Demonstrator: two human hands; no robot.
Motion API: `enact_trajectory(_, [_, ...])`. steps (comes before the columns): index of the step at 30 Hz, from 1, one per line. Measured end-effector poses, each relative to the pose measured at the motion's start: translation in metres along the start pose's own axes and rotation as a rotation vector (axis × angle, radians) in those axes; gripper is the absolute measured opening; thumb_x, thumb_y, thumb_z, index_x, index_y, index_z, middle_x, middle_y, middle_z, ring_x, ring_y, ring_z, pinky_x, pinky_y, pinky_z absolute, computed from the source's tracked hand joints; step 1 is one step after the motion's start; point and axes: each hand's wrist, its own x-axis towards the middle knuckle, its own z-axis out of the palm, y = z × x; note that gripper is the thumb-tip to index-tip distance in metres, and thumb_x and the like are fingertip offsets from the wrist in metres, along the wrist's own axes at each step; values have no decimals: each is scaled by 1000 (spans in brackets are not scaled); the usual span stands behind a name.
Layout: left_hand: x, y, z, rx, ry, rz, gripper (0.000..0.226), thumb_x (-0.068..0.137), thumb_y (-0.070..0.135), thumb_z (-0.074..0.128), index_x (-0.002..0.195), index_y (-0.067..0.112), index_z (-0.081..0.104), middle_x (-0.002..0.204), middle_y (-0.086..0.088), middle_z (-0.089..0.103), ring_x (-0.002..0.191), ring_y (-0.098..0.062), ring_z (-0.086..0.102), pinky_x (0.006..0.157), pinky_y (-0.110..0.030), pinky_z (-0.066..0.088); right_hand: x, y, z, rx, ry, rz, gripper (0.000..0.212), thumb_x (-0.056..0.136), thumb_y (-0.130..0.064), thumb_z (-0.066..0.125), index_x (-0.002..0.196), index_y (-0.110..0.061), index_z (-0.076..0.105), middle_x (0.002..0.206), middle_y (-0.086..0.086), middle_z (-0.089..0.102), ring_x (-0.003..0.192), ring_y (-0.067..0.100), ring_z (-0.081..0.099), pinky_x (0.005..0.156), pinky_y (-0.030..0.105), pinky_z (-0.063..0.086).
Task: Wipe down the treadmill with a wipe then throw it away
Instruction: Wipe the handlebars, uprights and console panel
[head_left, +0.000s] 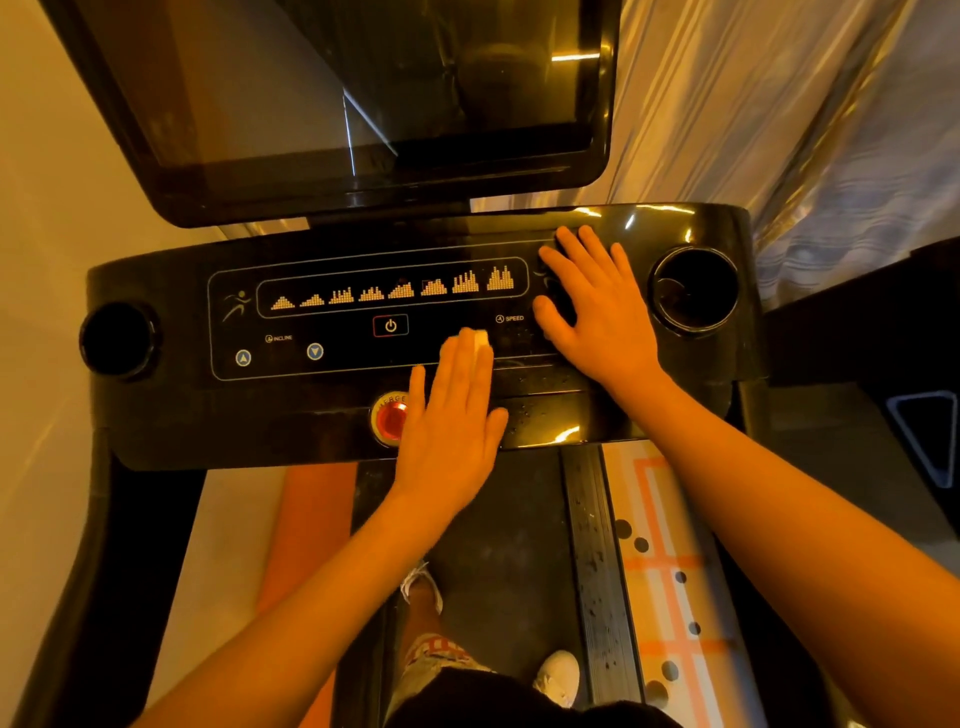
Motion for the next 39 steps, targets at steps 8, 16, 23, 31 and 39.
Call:
enact_trajectory(8, [47, -3, -11, -34, 19, -31, 73, 106, 49, 22, 163, 12, -5, 171, -10, -8, 158, -25, -6, 126, -50, 4, 0, 1, 2, -2, 5, -4, 57, 103, -44, 48, 155, -21, 43, 166, 5, 31, 157, 24, 17, 127, 46, 7])
enact_trajectory(16, [122, 3, -38, -126, 62, -112, 67, 110, 44, 22, 164, 11, -2, 171, -10, -7, 158, -26, -4, 126, -51, 5, -1, 1, 1, -5, 6, -3, 57, 103, -45, 47, 155, -22, 42, 167, 5, 30, 157, 24, 16, 126, 45, 5])
enact_trajectory(23, [85, 1, -25, -108, 66, -91, 69, 107, 46, 21, 164, 12, 0, 172, -9, -5, 158, -25, -3, 125, -49, 3, 0, 1, 1, 6, 3, 1, 58, 103, -46, 45, 154, -21, 44, 166, 6, 32, 157, 25, 18, 127, 47, 8])
enact_trajectory(31, [110, -1, -34, -162, 103, -87, 66, 109, 42, 22, 164, 13, 1, 172, -9, -2, 158, -25, -2, 127, -53, 6, -1, 1, 2, -3, 3, -5, 57, 103, -45, 47, 155, -21, 43, 166, 5, 31, 157, 24, 16, 127, 47, 7])
enact_trajectory(39, [116, -4, -35, -177, 81, -88, 65, 110, 42, 23, 164, 14, 1, 172, -7, -2, 158, -24, -3, 126, -54, 5, -1, 2, 2, -3, 8, -10, 56, 103, -45, 47, 155, -22, 43, 166, 5, 31, 157, 24, 17, 127, 45, 6])
